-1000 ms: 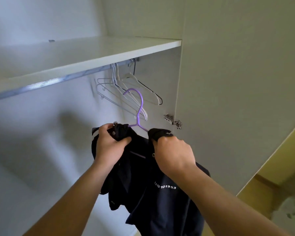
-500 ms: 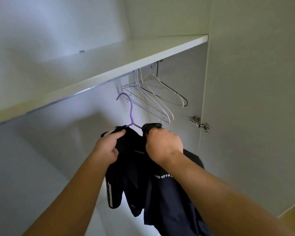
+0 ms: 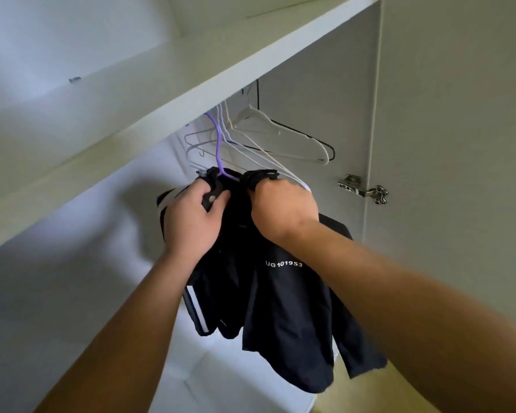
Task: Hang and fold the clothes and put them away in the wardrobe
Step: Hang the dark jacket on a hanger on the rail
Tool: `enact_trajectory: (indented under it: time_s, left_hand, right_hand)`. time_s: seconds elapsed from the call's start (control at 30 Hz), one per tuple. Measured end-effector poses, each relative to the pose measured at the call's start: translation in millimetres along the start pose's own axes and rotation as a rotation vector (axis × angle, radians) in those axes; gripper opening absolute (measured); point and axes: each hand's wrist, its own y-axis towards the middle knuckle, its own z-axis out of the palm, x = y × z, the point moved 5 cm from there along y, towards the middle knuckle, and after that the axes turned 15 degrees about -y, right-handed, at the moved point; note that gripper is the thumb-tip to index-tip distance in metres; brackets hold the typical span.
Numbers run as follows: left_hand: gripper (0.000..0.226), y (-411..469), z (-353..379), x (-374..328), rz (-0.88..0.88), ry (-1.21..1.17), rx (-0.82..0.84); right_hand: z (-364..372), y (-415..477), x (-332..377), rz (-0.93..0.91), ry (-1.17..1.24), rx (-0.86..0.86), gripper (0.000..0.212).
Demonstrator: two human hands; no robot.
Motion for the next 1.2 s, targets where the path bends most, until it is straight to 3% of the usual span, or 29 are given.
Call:
enact_trajectory:
  time_s: [0.2,0.3,0.6,0.8,1.03,1.2]
  left_hand:
    - [0.04,27,-9,36,-0.007,0.238,0.07]
    - [0.051,36,-17,43,0.09,0.381,0.085]
    - [0.052,53,-10,67,-0.052,0.224,0.219]
    - [0.051,57,7,94,-0.39,0.136,0.376]
    - [0.044,55,22,85,-0.36,0.053,0.389]
    - [0.049,50,31,85,-0.354,0.063,0.426]
  right_hand:
    - [20,36,14,0.066,0.026,-0.019,0.015]
    - [25,48,22,0.046,0.033,-0.023,0.023]
    - [29,85,38,0.019,0.057,-0.01,0.018]
    - [42,103,34,0.083,0.002,0.043,0.019]
    - [54,109,24,0.098,-0.091,0.014,0.022]
    - [73,83,14,0.123,-0.359,0.048,0.034]
